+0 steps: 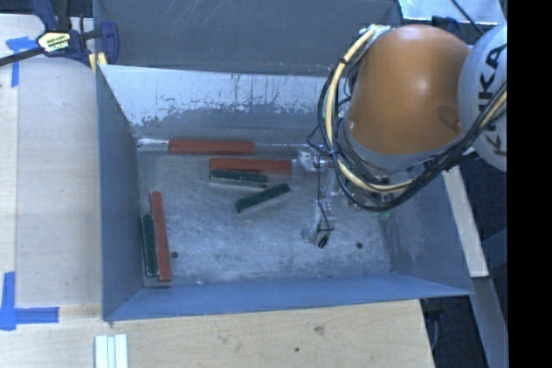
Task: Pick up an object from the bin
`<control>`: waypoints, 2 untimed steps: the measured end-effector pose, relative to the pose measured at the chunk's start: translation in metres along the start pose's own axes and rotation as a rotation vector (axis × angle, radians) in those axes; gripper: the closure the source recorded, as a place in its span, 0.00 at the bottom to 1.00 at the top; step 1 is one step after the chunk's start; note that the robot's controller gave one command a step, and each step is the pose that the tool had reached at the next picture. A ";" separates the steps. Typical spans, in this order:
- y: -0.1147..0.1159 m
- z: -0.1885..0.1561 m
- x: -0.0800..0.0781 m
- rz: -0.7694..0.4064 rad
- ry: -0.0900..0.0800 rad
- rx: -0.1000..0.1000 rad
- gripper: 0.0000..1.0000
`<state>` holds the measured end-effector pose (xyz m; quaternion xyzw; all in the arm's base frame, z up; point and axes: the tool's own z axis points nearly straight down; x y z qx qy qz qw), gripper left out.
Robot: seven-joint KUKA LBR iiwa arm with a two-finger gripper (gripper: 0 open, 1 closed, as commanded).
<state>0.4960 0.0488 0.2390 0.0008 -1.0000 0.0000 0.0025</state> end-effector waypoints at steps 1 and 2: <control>0.017 0.065 -0.068 0.184 -0.007 -0.001 0.00; 0.040 0.169 -0.091 0.439 -0.008 -0.002 0.00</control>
Offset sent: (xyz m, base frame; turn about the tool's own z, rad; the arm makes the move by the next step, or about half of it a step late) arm 0.0673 0.0167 -0.0639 0.1855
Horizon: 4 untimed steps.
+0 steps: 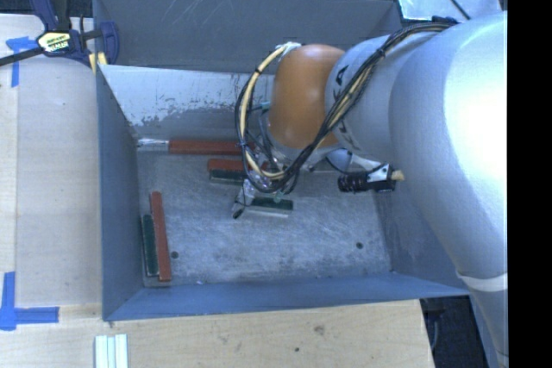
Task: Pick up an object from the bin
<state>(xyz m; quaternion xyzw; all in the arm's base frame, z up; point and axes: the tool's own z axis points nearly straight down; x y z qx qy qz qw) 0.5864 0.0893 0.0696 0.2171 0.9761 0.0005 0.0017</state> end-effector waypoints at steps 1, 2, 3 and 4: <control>0.001 -0.008 -0.002 -0.001 -0.002 -0.003 1.00; 0.036 -0.114 0.026 -0.028 -0.005 -0.005 1.00; 0.031 -0.194 -0.019 -0.039 -0.009 -0.004 1.00; 0.031 -0.189 -0.016 -0.042 0.001 0.001 0.00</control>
Offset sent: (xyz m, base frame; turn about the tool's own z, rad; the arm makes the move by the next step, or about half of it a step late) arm 0.0000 0.0000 0.0000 0.0000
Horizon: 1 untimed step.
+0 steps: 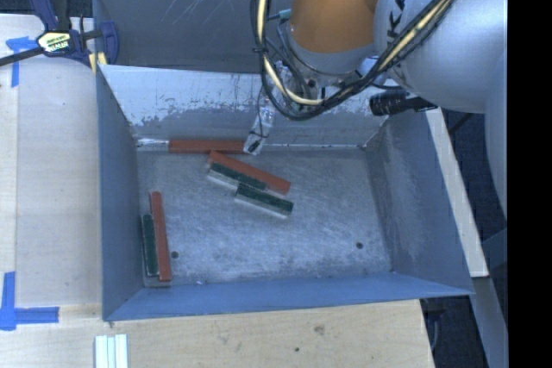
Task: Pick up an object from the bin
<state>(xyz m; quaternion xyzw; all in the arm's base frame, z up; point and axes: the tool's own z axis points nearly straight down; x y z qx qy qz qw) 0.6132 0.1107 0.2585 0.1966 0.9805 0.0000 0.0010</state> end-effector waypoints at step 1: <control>0.011 0.080 0.002 0.500 0.005 0.004 0.00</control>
Offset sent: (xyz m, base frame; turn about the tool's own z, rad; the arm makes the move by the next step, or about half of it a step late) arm 0.0031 0.0116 -0.0774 0.5010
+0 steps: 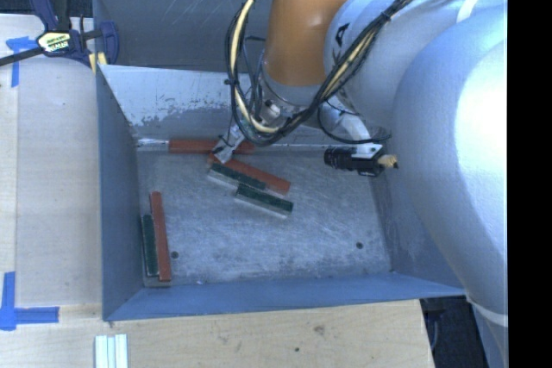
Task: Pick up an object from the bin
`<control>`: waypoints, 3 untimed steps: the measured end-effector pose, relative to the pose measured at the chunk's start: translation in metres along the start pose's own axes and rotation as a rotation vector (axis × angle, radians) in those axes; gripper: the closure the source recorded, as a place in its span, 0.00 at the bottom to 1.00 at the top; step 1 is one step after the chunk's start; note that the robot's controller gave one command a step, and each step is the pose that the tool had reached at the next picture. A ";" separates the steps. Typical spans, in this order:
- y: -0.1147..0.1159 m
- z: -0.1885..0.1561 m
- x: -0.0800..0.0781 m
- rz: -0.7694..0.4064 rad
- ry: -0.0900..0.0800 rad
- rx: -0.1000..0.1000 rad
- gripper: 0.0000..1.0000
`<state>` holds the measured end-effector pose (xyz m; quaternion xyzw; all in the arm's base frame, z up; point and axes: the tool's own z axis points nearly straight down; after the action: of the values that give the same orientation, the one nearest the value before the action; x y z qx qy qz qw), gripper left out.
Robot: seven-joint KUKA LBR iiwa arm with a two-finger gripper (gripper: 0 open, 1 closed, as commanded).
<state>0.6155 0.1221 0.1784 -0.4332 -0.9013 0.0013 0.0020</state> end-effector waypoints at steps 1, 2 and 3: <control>0.014 0.112 0.028 0.080 -0.003 -0.002 0.00; 0.017 0.105 0.025 0.080 -0.009 -0.013 1.00; -0.013 0.035 0.059 0.090 -0.002 -0.008 1.00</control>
Offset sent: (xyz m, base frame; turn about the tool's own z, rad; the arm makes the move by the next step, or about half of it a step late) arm -0.0065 0.0311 -0.1084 0.0828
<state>0.5682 0.1603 0.1440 -0.4734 -0.8809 -0.0018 -0.0009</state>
